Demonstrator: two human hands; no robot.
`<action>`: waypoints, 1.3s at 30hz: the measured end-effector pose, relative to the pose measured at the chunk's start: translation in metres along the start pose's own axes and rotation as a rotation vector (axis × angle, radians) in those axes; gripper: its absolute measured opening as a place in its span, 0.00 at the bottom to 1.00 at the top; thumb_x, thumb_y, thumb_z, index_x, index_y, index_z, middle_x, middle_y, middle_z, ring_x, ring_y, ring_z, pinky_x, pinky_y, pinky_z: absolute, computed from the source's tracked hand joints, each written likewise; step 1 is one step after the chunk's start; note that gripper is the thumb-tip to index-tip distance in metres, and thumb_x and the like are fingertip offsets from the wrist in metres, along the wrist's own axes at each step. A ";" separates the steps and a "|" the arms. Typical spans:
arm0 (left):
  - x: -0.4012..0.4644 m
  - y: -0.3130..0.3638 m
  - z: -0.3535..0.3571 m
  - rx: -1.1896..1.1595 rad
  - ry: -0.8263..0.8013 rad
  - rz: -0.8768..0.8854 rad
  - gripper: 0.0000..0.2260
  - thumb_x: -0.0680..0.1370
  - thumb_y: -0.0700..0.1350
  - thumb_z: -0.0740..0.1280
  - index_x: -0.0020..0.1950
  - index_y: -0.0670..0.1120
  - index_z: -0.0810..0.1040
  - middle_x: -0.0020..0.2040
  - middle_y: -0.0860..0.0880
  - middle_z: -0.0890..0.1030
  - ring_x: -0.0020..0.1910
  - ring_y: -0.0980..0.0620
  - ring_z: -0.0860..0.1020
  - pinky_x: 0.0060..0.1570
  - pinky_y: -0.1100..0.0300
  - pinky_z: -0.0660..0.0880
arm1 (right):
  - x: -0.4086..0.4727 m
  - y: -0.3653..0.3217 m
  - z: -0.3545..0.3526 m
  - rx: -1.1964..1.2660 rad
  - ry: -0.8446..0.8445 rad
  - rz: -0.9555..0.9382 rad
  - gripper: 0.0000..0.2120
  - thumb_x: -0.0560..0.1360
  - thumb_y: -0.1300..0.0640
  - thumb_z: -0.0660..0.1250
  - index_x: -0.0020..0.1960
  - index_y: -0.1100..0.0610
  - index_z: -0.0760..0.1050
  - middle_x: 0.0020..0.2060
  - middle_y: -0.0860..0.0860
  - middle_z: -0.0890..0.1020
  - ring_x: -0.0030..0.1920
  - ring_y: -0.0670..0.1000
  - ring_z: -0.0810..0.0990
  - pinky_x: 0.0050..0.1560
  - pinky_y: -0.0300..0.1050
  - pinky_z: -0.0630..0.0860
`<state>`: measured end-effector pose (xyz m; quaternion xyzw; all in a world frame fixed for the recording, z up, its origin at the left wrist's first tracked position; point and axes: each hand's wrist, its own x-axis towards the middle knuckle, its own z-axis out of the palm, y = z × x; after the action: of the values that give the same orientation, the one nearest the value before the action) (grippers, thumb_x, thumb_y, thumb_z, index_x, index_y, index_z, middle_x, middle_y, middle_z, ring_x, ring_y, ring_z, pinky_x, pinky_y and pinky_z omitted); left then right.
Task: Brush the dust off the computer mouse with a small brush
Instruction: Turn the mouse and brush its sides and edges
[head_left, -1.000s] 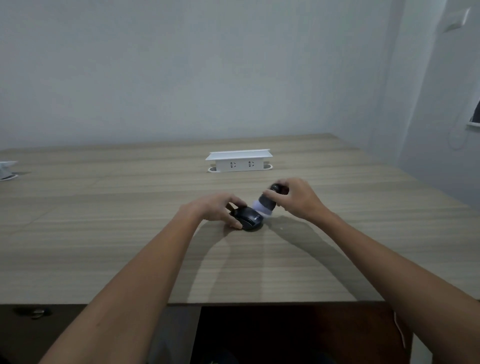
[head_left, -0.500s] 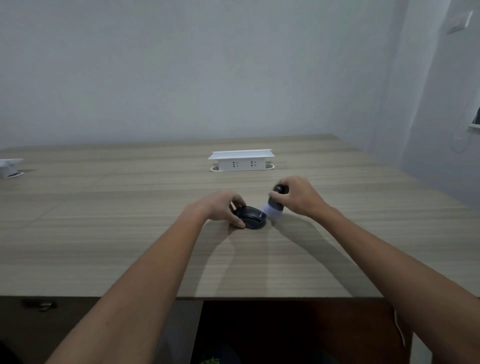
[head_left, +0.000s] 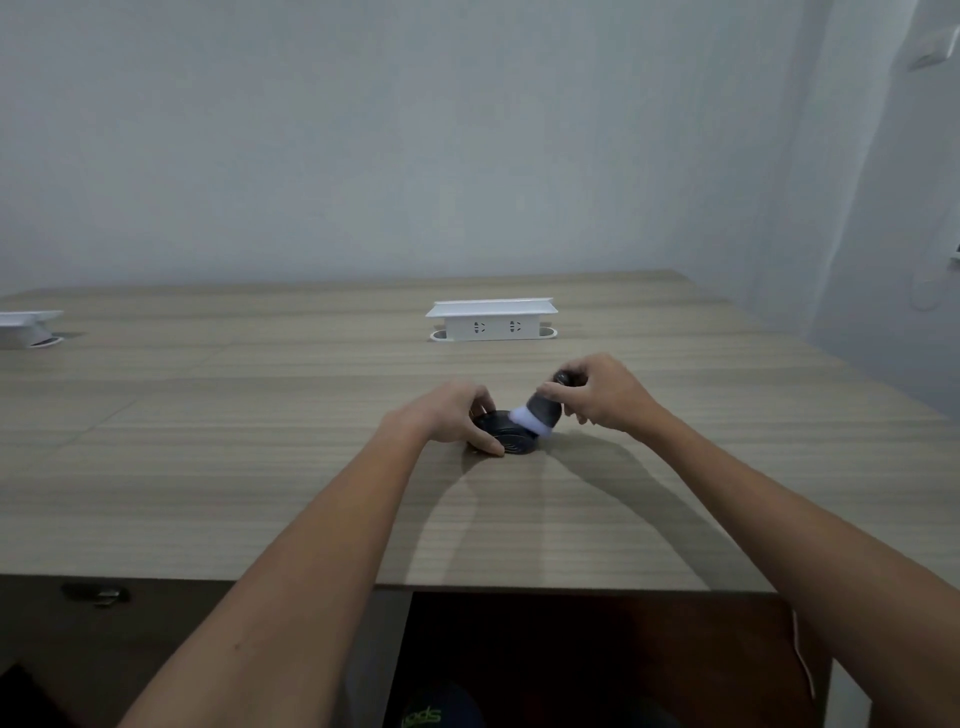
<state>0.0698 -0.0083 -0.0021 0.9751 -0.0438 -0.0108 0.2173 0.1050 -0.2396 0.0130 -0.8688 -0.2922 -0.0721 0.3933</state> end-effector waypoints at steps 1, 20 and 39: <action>0.000 0.000 0.000 -0.007 0.000 -0.005 0.29 0.64 0.54 0.82 0.61 0.45 0.79 0.57 0.48 0.82 0.55 0.48 0.80 0.57 0.52 0.78 | 0.001 0.001 0.000 -0.096 0.052 -0.005 0.11 0.75 0.54 0.71 0.44 0.63 0.84 0.33 0.56 0.85 0.32 0.53 0.81 0.35 0.46 0.77; -0.003 -0.001 0.007 0.008 0.006 -0.058 0.32 0.64 0.62 0.79 0.63 0.48 0.78 0.44 0.56 0.74 0.47 0.51 0.74 0.42 0.58 0.70 | -0.004 0.003 0.005 -0.054 0.163 0.066 0.08 0.74 0.55 0.71 0.42 0.60 0.84 0.31 0.52 0.83 0.23 0.44 0.76 0.29 0.38 0.73; -0.011 -0.004 0.006 -0.012 0.038 -0.041 0.31 0.66 0.67 0.75 0.61 0.50 0.80 0.42 0.56 0.77 0.42 0.55 0.76 0.39 0.59 0.69 | 0.005 -0.012 0.012 -0.138 0.196 -0.092 0.07 0.73 0.57 0.70 0.37 0.58 0.83 0.28 0.45 0.80 0.32 0.44 0.76 0.32 0.30 0.69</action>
<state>0.0593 -0.0064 -0.0095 0.9745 -0.0195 0.0030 0.2235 0.1014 -0.2221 0.0144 -0.8682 -0.2864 -0.1947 0.3555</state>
